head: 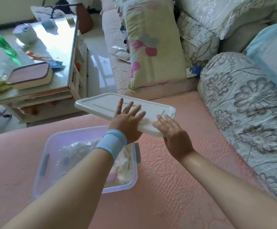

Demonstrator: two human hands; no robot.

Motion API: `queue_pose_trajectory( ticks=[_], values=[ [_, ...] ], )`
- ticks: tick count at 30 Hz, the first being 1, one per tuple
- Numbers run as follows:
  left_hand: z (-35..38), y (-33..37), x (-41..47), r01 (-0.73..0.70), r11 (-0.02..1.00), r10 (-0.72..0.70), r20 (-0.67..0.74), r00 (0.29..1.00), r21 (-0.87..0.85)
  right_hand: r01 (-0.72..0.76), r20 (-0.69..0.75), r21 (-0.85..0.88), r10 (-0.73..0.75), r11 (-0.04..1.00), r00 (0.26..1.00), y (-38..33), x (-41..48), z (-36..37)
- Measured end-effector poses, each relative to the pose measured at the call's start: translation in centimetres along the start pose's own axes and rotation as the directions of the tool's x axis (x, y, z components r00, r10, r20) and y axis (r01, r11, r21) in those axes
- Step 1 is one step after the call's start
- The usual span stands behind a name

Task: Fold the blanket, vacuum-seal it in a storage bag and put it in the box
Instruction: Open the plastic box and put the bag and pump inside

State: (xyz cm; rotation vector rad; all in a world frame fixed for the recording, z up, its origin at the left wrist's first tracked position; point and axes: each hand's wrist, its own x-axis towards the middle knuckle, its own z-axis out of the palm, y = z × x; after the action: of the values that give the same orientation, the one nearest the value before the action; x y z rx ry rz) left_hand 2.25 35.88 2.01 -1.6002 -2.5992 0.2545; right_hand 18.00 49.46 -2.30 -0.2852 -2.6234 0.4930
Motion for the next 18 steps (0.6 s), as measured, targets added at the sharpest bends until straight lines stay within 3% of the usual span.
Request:
queue_pose_trajectory(
  ticks=[4,9,12,15,16,18],
  values=[
    [1.1,-4.4,-5.1,0.05,0.998,-0.057,0.203,0.978,0.039,0.095,0.109,0.111,-0.107,0.989,0.988,-4.8,0.1,2.9],
    [4.2,-7.2,-12.2,0.154,0.983,-0.092,0.454,0.886,-0.103,0.119,0.308,0.245,-0.193,0.962,0.931,-8.5,-0.6,6.3],
    [6.2,-7.6,-15.4,0.256,0.941,-0.104,0.527,0.843,-0.223,0.064,0.408,0.25,-0.165,0.966,0.898,-9.4,-1.4,7.5],
    [7.8,-7.4,-16.9,0.342,0.887,-0.121,0.559,0.821,-0.31,0.014,0.607,0.126,-0.088,0.992,0.79,-9.1,-3.0,8.4],
    [8.1,-7.2,-17.1,0.357,0.879,-0.139,0.548,0.825,-0.315,-0.013,0.622,0.108,-0.058,0.994,0.781,-9.0,-3.4,8.4],
    [8.8,-7.0,-17.3,0.372,0.878,-0.194,0.488,0.851,-0.299,-0.089,0.556,0.124,0.005,0.988,0.831,-9.7,-3.3,8.5]
  ],
)
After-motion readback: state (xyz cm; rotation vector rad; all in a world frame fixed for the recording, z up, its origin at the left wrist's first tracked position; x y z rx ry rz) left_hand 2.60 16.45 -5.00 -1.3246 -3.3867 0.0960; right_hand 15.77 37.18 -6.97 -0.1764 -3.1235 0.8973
